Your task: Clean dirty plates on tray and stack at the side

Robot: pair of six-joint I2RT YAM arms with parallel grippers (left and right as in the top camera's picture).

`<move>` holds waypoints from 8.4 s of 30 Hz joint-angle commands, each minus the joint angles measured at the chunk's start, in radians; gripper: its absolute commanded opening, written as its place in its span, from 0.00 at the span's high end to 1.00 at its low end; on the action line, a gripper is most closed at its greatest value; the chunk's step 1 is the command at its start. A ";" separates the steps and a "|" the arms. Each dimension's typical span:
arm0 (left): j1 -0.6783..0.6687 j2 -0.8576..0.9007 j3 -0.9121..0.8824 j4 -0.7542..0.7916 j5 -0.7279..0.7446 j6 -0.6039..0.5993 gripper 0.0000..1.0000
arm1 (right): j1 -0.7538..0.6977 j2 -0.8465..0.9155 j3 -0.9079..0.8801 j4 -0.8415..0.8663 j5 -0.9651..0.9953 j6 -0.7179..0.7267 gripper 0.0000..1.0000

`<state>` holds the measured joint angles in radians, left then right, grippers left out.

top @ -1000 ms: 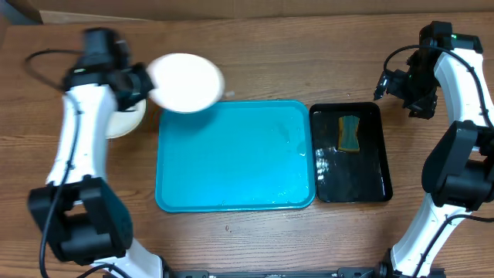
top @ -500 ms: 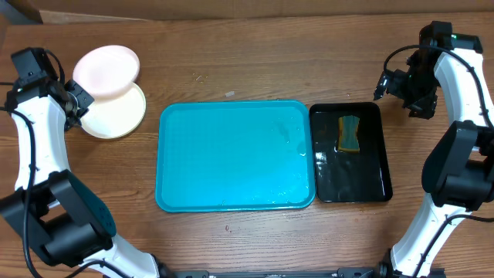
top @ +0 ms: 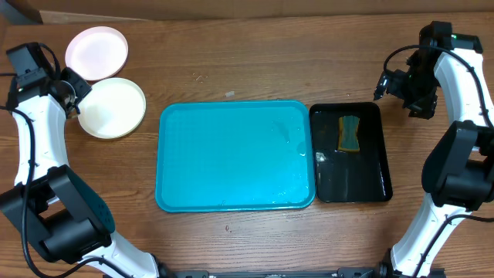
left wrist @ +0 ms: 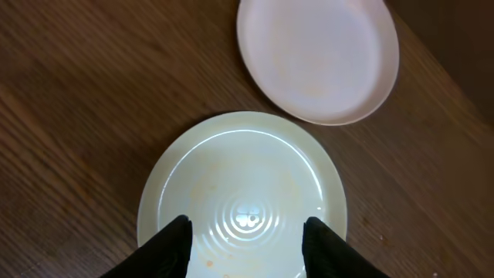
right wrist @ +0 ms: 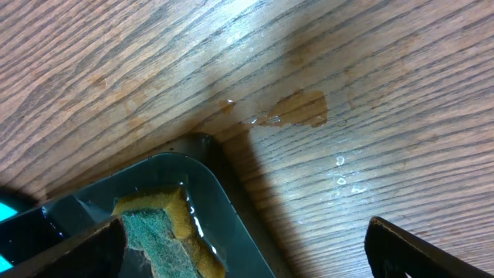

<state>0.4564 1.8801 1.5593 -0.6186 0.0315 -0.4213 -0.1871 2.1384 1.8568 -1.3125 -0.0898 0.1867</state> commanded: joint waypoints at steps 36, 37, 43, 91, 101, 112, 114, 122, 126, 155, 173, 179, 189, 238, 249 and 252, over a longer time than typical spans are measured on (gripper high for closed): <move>0.009 0.643 0.674 -0.098 -0.068 -0.185 0.63 | 0.001 -0.035 0.016 0.002 0.000 0.004 0.00; 0.009 0.649 0.674 -0.083 -0.069 -0.185 0.63 | 0.001 -0.035 0.016 0.002 0.000 0.004 0.00; 0.009 0.700 0.674 -0.013 -0.065 -0.190 0.63 | 0.001 -0.035 0.016 0.002 0.000 0.004 0.00; 0.086 0.465 0.801 -0.687 0.103 -0.122 0.96 | 0.001 -0.035 0.016 0.002 0.000 0.004 0.00; 0.078 0.465 0.797 -0.888 -0.091 -0.072 0.96 | 0.001 -0.035 0.016 0.002 0.000 0.004 0.00; 0.062 0.467 0.764 -0.885 -0.091 -0.045 0.96 | 0.001 -0.035 0.016 0.002 0.000 0.004 0.00; 0.053 0.467 0.764 -0.883 -0.090 -0.045 0.95 | 0.001 -0.035 0.016 0.002 0.000 0.004 0.00; 0.026 0.467 0.764 -0.888 -0.053 0.001 0.34 | 0.001 -0.035 0.016 0.002 0.000 0.004 0.00; 0.026 0.467 0.764 -0.872 0.191 0.172 0.34 | 0.001 -0.035 0.016 0.002 0.000 0.004 0.00; -0.077 0.467 0.764 -0.884 0.447 0.328 0.00 | 0.002 -0.033 0.015 0.002 0.000 0.004 0.00; -0.077 0.467 0.764 -0.884 0.447 0.328 0.00 | 0.283 -0.784 0.015 0.128 0.013 -0.013 0.00; -0.077 0.467 0.764 -0.884 0.447 0.328 0.00 | 0.351 -1.083 -0.016 0.193 0.077 -0.033 0.00; -0.077 0.467 0.764 -0.884 0.447 0.328 0.00 | 0.327 -1.566 -0.500 0.538 0.166 -0.136 0.00; -0.077 0.467 0.764 -0.884 0.447 0.328 0.00 | 0.204 -2.136 -1.849 1.243 -0.080 -0.221 0.00; -0.077 0.467 0.764 -0.884 0.447 0.328 0.00 | 0.204 -2.136 -1.849 1.243 -0.080 -0.221 0.00; -0.077 0.467 0.764 -0.884 0.447 0.328 0.00 | 0.204 -2.136 -1.849 1.243 -0.080 -0.221 0.00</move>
<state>0.3809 2.3569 2.3287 -1.5005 0.4644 -0.1192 0.0204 0.0147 0.0185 -0.0746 -0.1783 -0.0269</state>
